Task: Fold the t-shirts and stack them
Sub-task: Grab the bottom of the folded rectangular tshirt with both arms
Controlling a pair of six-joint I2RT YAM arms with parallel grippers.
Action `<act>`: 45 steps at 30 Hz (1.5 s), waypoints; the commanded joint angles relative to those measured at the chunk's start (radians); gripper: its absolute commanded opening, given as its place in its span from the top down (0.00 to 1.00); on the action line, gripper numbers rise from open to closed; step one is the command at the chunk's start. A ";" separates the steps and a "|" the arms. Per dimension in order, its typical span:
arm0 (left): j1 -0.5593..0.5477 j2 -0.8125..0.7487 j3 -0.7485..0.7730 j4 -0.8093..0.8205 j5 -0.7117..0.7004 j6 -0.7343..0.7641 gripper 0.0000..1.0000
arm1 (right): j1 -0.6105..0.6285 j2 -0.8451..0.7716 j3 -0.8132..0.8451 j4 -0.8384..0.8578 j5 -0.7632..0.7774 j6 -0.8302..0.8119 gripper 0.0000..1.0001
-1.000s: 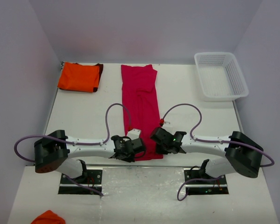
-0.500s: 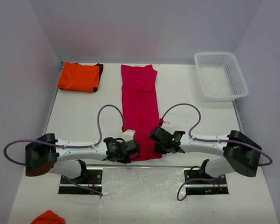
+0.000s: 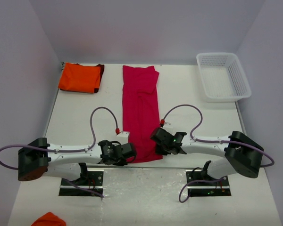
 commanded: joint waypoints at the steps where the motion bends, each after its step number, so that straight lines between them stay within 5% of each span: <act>1: -0.006 -0.062 -0.031 -0.068 -0.054 -0.073 1.00 | 0.006 0.038 -0.037 -0.041 0.004 0.022 1.00; 8: -0.008 -0.070 -0.028 -0.091 -0.063 -0.076 0.98 | 0.006 0.044 -0.038 -0.032 -0.007 0.019 1.00; 12: -0.010 -0.074 -0.010 -0.138 -0.082 -0.098 0.85 | 0.007 0.051 -0.040 -0.031 -0.007 0.021 1.00; 20: -0.023 -0.142 0.021 -0.184 -0.118 -0.119 0.81 | 0.006 0.051 -0.041 -0.020 -0.013 0.016 1.00; 28: -0.056 -0.054 0.082 -0.039 -0.097 0.003 0.73 | 0.006 0.067 -0.027 -0.018 -0.021 0.005 1.00; 32: -0.054 -0.001 0.114 -0.029 -0.111 0.028 0.61 | 0.006 0.064 -0.029 -0.021 -0.021 0.004 1.00; 45: -0.054 0.098 0.117 0.035 -0.079 0.065 0.60 | 0.006 0.033 -0.044 -0.021 -0.022 0.015 1.00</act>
